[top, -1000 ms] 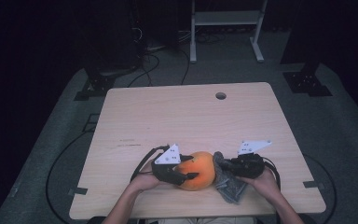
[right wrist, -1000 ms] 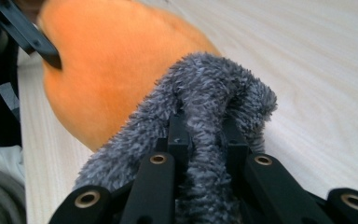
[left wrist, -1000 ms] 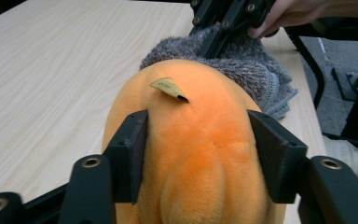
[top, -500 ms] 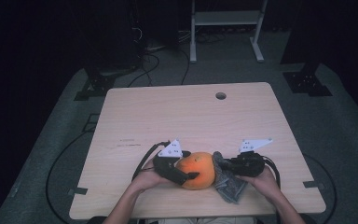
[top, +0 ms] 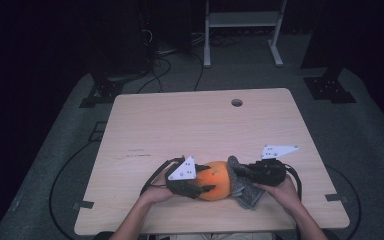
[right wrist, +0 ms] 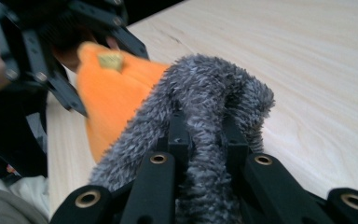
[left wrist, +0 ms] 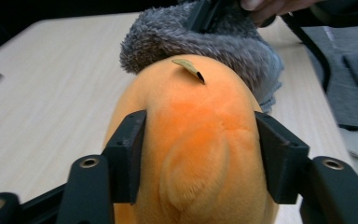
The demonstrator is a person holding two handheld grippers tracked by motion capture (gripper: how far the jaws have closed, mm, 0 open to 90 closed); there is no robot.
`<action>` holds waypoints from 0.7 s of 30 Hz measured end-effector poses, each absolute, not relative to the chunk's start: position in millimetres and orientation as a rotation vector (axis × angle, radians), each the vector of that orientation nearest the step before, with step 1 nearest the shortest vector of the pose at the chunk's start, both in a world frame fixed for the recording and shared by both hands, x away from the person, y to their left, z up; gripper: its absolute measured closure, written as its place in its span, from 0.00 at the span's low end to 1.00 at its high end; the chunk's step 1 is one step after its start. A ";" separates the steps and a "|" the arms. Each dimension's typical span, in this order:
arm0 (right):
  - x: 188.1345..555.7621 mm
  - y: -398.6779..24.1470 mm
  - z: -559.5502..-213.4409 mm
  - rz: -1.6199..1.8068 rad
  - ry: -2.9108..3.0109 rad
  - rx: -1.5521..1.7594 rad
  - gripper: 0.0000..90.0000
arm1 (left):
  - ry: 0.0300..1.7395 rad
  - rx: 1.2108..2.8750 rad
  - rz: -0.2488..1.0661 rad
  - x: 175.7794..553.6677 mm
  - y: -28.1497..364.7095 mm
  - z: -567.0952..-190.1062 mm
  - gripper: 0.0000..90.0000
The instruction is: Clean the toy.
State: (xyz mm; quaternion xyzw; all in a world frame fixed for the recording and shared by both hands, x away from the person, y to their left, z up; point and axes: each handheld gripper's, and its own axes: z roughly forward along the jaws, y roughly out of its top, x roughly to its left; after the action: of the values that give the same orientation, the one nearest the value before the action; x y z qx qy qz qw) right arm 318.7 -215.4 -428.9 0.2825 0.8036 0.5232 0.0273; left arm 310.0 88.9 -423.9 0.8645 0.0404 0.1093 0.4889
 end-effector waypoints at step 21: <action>329.6 -220.4 -448.7 1.443 2.546 0.982 0.87 | 0.111 2.093 0.200 311.5 97.7 -429.7 0.37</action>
State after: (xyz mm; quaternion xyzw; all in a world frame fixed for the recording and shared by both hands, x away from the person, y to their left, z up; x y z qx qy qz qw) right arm 329.6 -220.4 -448.7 0.3181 0.8245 0.4671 0.0273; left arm 311.5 97.7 -429.7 0.8637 0.0458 0.0827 0.4951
